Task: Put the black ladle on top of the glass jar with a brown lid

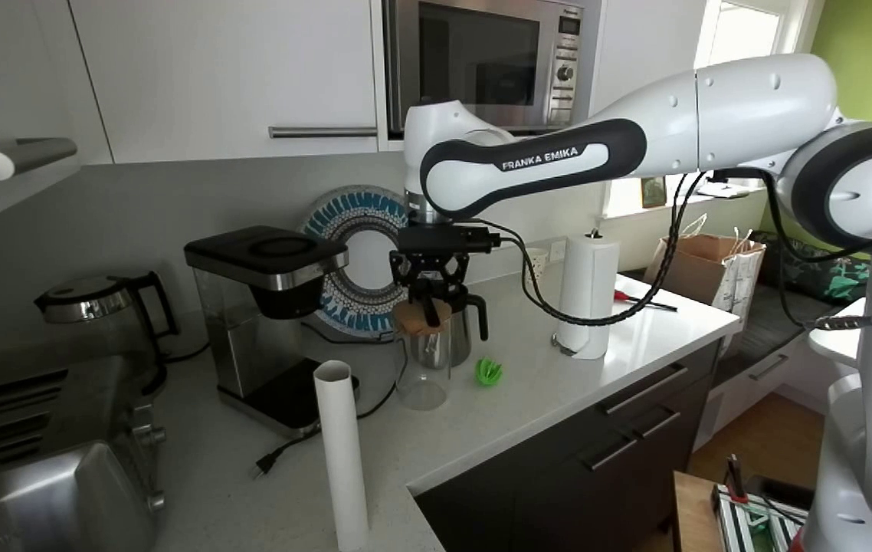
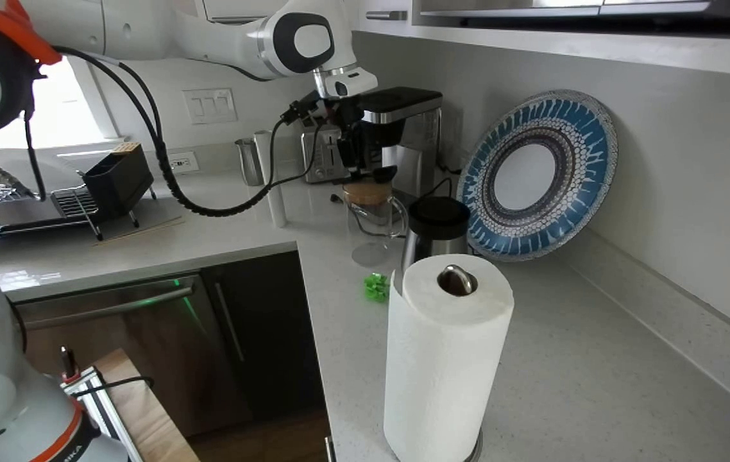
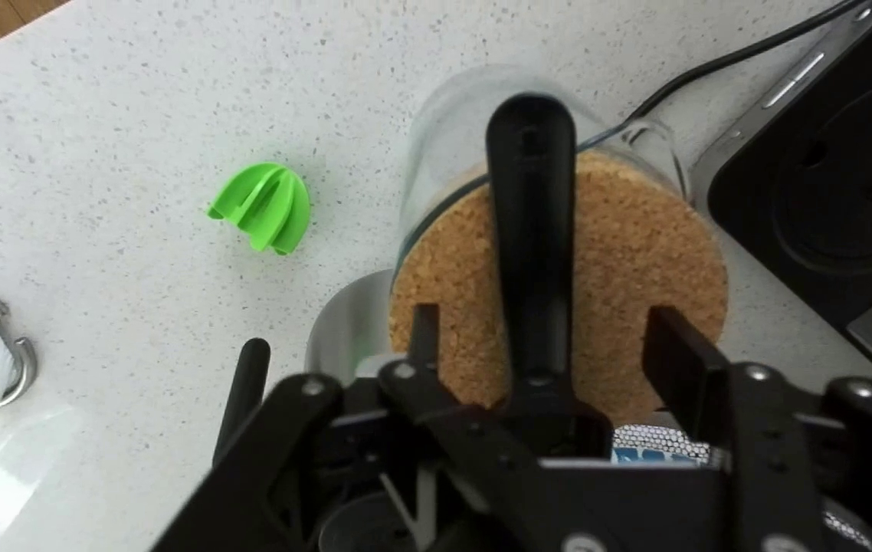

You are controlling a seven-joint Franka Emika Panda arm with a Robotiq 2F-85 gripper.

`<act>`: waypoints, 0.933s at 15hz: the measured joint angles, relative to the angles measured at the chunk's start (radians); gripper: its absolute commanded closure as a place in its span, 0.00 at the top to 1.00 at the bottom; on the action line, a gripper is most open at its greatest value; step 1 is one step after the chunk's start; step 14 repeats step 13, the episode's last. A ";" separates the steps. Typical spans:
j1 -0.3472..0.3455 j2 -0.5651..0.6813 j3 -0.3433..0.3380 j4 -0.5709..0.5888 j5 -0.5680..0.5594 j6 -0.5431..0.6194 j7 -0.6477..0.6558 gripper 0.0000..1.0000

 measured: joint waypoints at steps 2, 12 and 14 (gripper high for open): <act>0.001 0.000 -0.001 0.007 -0.002 -0.002 0.008 1.00; 0.022 -0.289 0.027 -0.127 -0.022 -0.166 -0.311 1.00; 0.029 -0.322 0.037 -0.152 -0.003 -0.181 -0.351 1.00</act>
